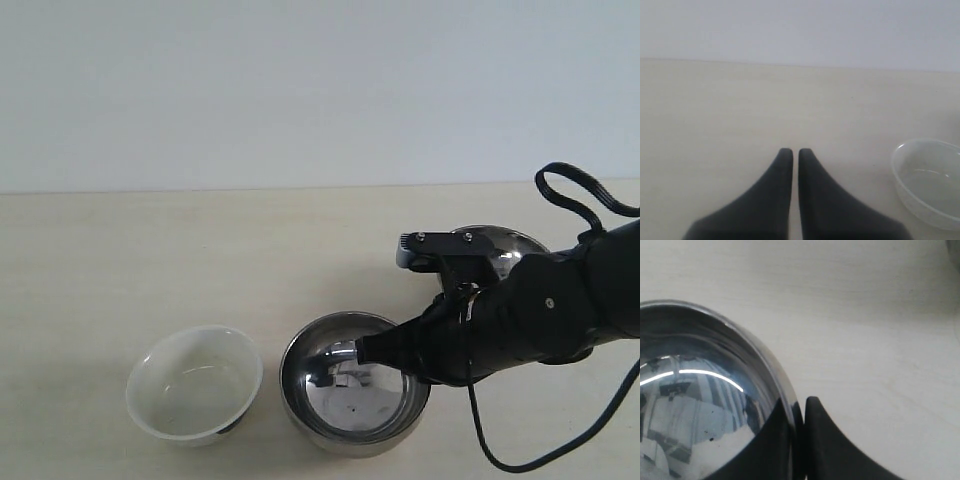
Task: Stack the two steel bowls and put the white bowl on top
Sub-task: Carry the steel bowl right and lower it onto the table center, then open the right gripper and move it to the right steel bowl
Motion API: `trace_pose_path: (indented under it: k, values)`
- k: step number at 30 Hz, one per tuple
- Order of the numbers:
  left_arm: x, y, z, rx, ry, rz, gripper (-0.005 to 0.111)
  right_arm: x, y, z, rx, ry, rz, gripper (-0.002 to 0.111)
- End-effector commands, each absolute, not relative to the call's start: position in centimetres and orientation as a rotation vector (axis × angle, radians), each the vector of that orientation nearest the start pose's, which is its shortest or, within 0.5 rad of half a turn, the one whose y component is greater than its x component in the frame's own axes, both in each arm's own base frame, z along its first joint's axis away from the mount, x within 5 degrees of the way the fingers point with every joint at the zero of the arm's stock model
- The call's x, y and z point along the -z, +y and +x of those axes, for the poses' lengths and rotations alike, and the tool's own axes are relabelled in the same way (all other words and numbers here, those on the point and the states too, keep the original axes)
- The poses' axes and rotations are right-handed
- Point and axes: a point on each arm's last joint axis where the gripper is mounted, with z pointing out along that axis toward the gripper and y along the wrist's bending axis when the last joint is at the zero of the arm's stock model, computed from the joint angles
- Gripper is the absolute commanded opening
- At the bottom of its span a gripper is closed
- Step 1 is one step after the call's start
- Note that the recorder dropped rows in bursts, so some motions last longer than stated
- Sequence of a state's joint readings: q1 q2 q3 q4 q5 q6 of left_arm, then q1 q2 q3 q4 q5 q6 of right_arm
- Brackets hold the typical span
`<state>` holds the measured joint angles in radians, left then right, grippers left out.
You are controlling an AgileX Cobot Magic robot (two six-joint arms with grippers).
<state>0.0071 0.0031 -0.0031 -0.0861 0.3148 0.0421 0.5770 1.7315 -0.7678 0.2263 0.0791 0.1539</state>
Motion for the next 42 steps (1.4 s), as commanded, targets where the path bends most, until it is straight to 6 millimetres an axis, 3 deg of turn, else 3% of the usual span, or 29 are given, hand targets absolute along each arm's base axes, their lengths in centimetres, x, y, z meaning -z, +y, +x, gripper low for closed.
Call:
trace_pose_path:
  k: [1,20,21,23,24,26,34,42]
  values:
    - [-18.6,-0.2,5.4,0.054,1.79,-0.023,0.004,-14.5,17.2,26.2,-0.397,2.543,-0.277,0.0]
    - [-18.6,-0.2,5.4,0.054,1.79,-0.023,0.004,-14.6,17.2,26.0,-0.381,2.563,-0.325,0.0]
    - [-18.6,-0.2,5.4,0.054,1.79,-0.023,0.004,-14.6,17.2,26.0,-0.381,2.563,-0.325,0.002]
    - [-18.6,-0.2,5.4,0.054,1.79,-0.023,0.004,-14.7,17.2,26.1,-0.382,2.558,-0.324,0.017]
    - [-18.6,-0.2,5.4,0.054,1.79,-0.023,0.004,-15.0,17.4,26.3,-0.387,2.558,-0.326,0.035]
    - [-18.6,-0.2,5.4,0.054,1.79,-0.023,0.004,-15.8,17.9,26.8,-0.397,2.568,-0.334,0.053]
    - [-18.6,-0.2,5.4,0.054,1.79,-0.023,0.004,-19.7,18.5,27.6,-0.441,2.491,-0.356,0.054]
    - [-18.6,-0.2,5.4,0.054,1.79,-0.023,0.004,-23.9,14.6,27.7,-0.44,2.43,-0.218,0.054]
